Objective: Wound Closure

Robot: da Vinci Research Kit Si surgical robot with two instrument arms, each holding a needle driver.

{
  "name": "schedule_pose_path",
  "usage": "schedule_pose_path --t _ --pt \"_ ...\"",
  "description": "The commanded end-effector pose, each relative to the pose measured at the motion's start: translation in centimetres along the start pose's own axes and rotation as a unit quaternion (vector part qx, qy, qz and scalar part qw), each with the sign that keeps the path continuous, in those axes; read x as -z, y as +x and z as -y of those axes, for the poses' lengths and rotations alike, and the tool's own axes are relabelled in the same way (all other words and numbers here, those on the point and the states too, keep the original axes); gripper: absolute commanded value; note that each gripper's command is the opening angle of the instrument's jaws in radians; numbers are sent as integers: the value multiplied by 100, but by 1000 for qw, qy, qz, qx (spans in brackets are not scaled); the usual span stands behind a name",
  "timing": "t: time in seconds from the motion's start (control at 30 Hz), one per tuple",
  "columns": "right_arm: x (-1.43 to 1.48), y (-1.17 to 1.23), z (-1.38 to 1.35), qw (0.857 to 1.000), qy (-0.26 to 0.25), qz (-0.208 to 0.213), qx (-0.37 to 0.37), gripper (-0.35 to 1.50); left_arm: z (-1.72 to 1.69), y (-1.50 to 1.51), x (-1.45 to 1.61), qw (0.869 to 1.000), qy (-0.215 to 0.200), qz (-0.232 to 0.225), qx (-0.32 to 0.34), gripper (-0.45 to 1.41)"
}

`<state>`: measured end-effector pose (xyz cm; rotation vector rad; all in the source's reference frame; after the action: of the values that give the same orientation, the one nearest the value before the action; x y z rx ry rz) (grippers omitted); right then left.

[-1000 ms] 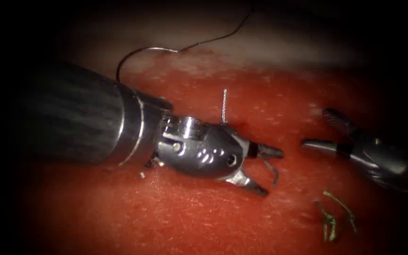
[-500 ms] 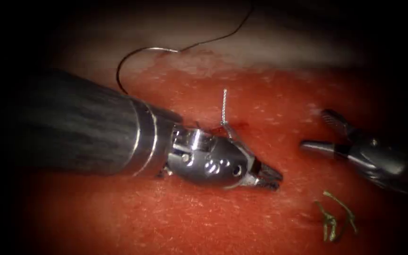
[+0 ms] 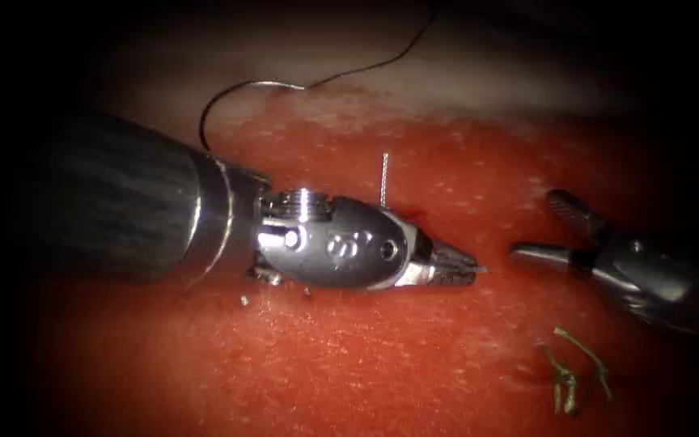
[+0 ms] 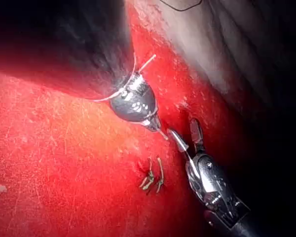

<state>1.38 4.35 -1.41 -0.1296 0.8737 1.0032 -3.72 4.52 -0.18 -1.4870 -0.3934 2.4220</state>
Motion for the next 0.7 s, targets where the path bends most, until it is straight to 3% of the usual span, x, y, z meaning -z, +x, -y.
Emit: schedule_pose_path --t 0.03,0.33,0.47,0.7 --pt "-6 -5 9 1000 1 0 -1 146 3 -3 -4 1000 -2 -7 6 -35" --pt "-29 3 30 994 85 -41 61 148 72 -26 63 998 44 -38 30 -35" --pt "-52 11 53 991 99 -57 68 146 91 -41 73 997 52 -39 38 -35" --pt "-85 6 73 993 86 -45 64 145 99 -48 78 996 52 -46 51 -35"
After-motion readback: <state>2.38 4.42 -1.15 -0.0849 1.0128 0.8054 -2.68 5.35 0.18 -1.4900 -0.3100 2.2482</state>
